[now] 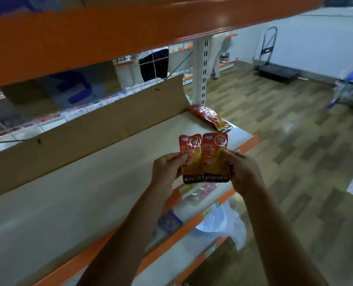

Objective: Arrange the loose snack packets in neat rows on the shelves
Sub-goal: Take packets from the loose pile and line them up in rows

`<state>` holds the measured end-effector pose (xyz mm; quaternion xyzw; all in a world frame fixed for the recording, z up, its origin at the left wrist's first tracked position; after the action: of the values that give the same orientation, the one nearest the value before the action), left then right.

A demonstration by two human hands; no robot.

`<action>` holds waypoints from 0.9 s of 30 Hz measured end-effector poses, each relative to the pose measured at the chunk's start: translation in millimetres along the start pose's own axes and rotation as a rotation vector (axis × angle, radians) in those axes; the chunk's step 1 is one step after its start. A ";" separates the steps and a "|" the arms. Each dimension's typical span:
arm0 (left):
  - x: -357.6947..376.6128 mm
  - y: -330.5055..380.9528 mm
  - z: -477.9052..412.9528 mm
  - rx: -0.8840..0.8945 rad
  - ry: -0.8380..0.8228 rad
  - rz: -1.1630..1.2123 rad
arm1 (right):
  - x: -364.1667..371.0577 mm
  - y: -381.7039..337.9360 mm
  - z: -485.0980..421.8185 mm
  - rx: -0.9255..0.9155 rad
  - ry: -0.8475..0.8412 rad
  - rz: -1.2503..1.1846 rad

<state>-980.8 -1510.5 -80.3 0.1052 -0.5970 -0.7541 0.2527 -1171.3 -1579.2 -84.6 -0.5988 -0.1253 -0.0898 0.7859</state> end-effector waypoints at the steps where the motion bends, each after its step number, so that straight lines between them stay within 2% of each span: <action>1: 6.6 2.8 -10.5 0.005 -0.002 -0.008 | -0.3 -4.4 -9.1 -0.004 0.001 0.000; 12: 61.7 10.9 -88.1 0.014 0.017 -0.058 | -10.3 -37.5 -98.5 0.038 -0.043 0.035; 22: 114.2 2.5 -135.8 -0.029 0.221 0.004 | -24.1 -59.6 -199.6 0.110 -0.225 0.123; 27: 122.6 -3.9 -139.5 -0.023 0.345 -0.022 | -28.4 -59.2 -227.7 0.156 -0.335 0.273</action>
<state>-1021.8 -1690.2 -103.5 0.2367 -0.5348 -0.7344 0.3444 -1195.3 -1814.8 -96.2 -0.5542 -0.1787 0.1281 0.8029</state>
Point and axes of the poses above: each hand's wrist, its own z-axis away from the middle knuckle, its own x-axis out of the palm, y = z × x, the point moved 6 cm from there along -z, towards the middle knuckle
